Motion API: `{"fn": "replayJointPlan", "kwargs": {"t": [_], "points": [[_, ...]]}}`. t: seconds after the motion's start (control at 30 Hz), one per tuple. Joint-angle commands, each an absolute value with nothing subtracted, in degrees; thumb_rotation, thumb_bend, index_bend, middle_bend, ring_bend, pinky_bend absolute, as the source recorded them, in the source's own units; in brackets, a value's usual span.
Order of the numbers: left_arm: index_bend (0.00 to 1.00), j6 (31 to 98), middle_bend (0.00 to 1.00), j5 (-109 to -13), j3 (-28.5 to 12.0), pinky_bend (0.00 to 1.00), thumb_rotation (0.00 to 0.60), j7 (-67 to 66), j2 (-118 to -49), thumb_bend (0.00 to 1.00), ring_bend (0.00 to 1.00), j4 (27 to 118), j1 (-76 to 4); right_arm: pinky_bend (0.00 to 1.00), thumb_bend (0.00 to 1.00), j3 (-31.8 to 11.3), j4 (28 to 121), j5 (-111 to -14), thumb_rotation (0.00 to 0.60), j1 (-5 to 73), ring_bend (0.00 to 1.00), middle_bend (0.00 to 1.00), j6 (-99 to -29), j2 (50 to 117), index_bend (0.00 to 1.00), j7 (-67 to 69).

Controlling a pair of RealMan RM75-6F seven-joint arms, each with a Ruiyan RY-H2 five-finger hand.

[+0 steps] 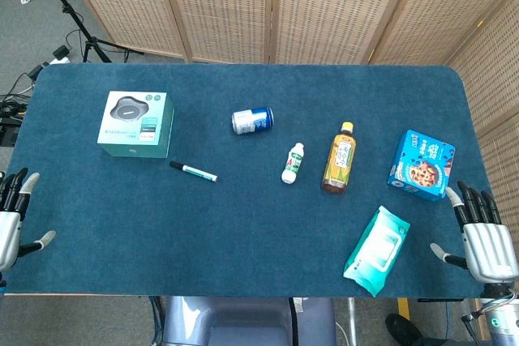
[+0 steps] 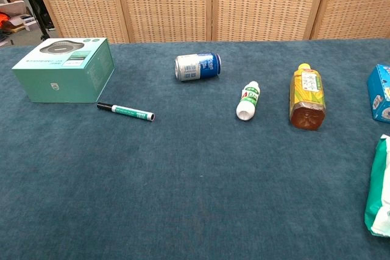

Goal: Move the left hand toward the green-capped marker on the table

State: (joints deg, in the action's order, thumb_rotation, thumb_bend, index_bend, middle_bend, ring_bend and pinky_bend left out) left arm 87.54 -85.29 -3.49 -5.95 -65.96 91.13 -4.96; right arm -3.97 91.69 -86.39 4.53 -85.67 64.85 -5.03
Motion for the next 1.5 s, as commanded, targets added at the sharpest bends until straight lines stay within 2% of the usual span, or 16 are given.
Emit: {"fn": "replayJointPlan", "kwargs": {"t": [0.03,0.3,0.33,0.37,0.4,0.43,0.47,0.5,0.57,0.6,0.63,0.77,0.87,1.03,1.27,1.5], "points": [[0.0,87.5,0.0,-85.23,-3.43,0.0,0.6,-5.76,-65.71,0.0,0.0,91.35,-4.85,0.0,0.0,-3.89,91.64,-86.62,0.6,4.52,0.0,0.0,-85.77,64.81,0.0,-4.98],[0.0,87.87,0.0,-85.36,-3.44,0.0,0.6,-4.65,-65.31,0.0,0.0,91.41,-4.58,0.0,0.0,-3.65,91.4,-87.5,0.6,4.34,0.0,0.0,-86.42,64.9,0.0,-4.73],[0.0,87.9,0.03,-85.41,-3.46,0.0,0.6,-4.62,-65.25,0.0,0.02,91.38,-4.59,0.0,0.0,-3.63,91.38,-87.46,0.6,4.33,0.0,0.0,-86.36,64.92,0.0,-4.64],[0.0,87.93,0.15,-85.54,-3.48,0.0,0.6,-4.56,-65.22,0.0,0.1,91.39,-4.63,0.0,0.0,-3.61,91.4,-87.39,0.6,4.33,0.0,0.0,-86.29,64.94,0.0,-4.53],[0.0,88.07,0.32,-85.89,-3.5,0.03,0.6,-4.21,-65.28,0.0,0.25,91.34,-4.71,0.0,0.0,-3.57,91.45,-87.39,0.6,4.35,0.0,0.0,-86.18,64.94,0.0,-4.4],[0.0,88.65,0.46,-86.52,-3.68,0.09,0.6,-3.24,-65.58,0.0,0.38,91.11,-4.79,0.0,0.0,-3.5,91.52,-87.58,0.6,4.4,0.0,0.0,-86.12,64.89,0.0,-4.26],[0.0,89.03,0.62,-86.95,-3.77,0.25,0.6,-2.63,-65.84,0.0,0.57,90.8,-4.83,0.0,0.0,-3.5,91.52,-87.68,0.6,4.43,0.0,0.0,-86.15,64.87,0.0,-4.23],[0.0,89.61,0.74,-87.67,-3.89,0.47,0.6,-1.8,-66.36,0.0,0.71,90.05,-4.94,0.0,0.0,-3.52,91.5,-87.78,0.6,4.44,0.0,0.0,-86.24,64.85,0.0,-4.26],[0.0,90.64,0.87,-89.0,-4.09,0.79,0.6,-0.55,-67.43,0.01,0.88,88.6,-5.19,0.0,0.0,-3.55,91.5,-87.72,0.6,4.43,0.0,0.0,-86.24,64.86,0.0,-4.16],[0.0,91.25,0.92,-89.71,-4.25,0.91,0.6,0.18,-68.06,0.03,0.95,87.75,-5.35,0.0,0.0,-3.54,91.52,-87.64,0.6,4.44,0.0,0.0,-86.13,64.83,0.0,-4.04],[0.0,91.8,0.95,-90.13,-4.4,0.95,0.6,0.96,-68.72,0.07,0.98,87.08,-5.42,0.0,0.0,-3.55,91.5,-87.54,0.6,4.46,0.0,0.0,-86.02,64.78,0.0,-3.91],[0.0,89.54,0.99,-90.65,-3.68,1.0,0.6,5.26,-69.31,0.44,1.0,87.37,-6.51,0.0,0.0,-3.74,91.55,-87.13,0.6,4.51,0.0,0.0,-85.8,64.54,0.0,-3.15],[0.0,84.89,0.99,-90.01,-3.72,1.0,0.6,5.84,-67.71,0.55,1.0,89.95,-8.85,0.0,0.0,-3.78,91.72,-87.14,0.6,4.6,0.0,0.0,-85.65,64.26,0.0,-2.63],[0.0,72.26,0.99,-85.9,-4.6,1.0,0.6,5.97,-64.12,0.57,1.0,95.53,-14.93,0.0,0.0,-3.81,91.95,-86.92,0.6,4.7,0.0,0.0,-85.27,63.92,0.0,-2.04],[0.0,57.34,0.99,-80.56,-6.18,1.0,0.6,8.38,-63.51,0.56,1.0,99.04,-22.92,0.0,0.0,-3.81,92.02,-86.44,0.6,4.9,0.0,0.0,-84.49,63.51,0.0,-1.28],[0.0,43.52,0.99,-71.63,-8.84,1.0,0.6,8.31,-65.11,0.56,1.0,96.96,-31.62,0.0,0.0,-4.21,91.85,-85.2,0.6,5.22,0.0,0.0,-83.4,63.01,0.0,0.0]]}}
